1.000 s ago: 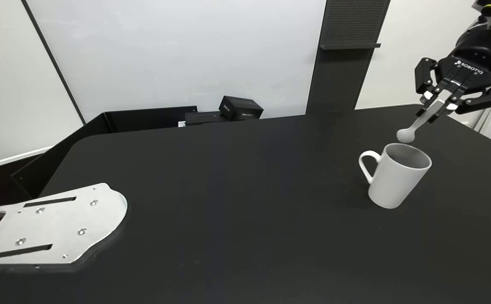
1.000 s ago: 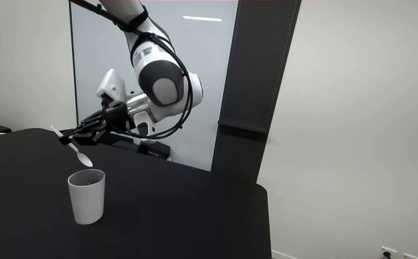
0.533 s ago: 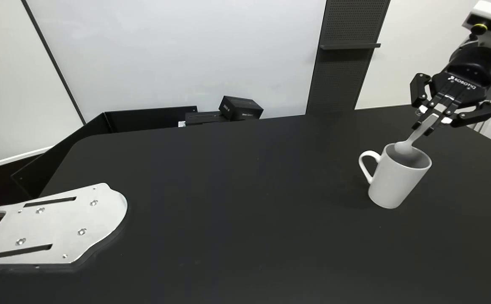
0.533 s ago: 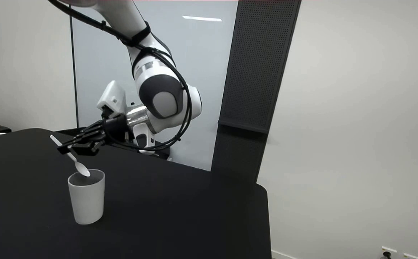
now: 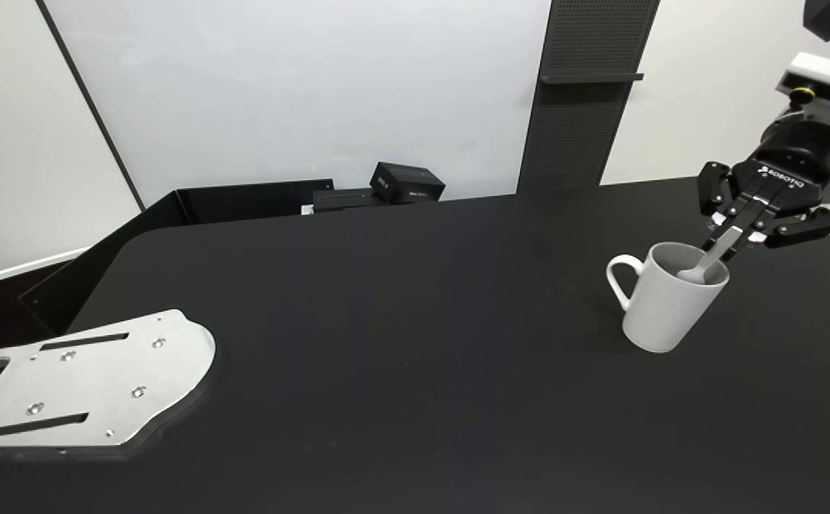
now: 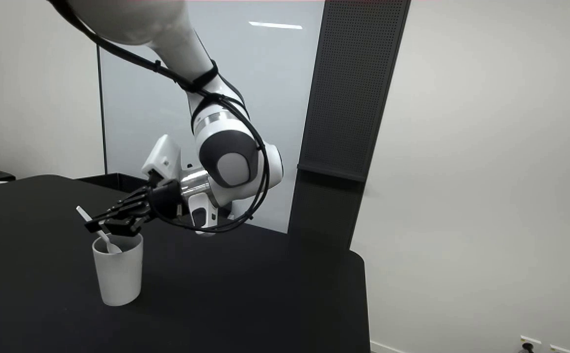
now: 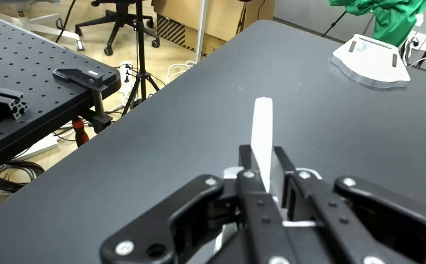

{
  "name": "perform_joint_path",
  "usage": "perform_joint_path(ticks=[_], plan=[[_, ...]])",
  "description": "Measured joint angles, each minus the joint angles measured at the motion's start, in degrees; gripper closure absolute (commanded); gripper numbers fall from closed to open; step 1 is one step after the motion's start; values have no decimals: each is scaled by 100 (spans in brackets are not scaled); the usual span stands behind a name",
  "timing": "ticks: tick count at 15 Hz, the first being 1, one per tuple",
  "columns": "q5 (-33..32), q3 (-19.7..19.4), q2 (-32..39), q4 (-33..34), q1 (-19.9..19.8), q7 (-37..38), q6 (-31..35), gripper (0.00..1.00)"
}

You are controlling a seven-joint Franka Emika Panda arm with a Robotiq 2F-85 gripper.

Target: Put the white spoon in the white mug cup

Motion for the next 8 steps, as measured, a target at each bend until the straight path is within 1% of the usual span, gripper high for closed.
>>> perform_joint_path(ticks=[1,6,8], plan=[[0,-8,53,13,-11,-2,0,54],[-40,-25,134,90,-8,-118,24,19],[-226,-33,70,112,36,-341,223,7]])
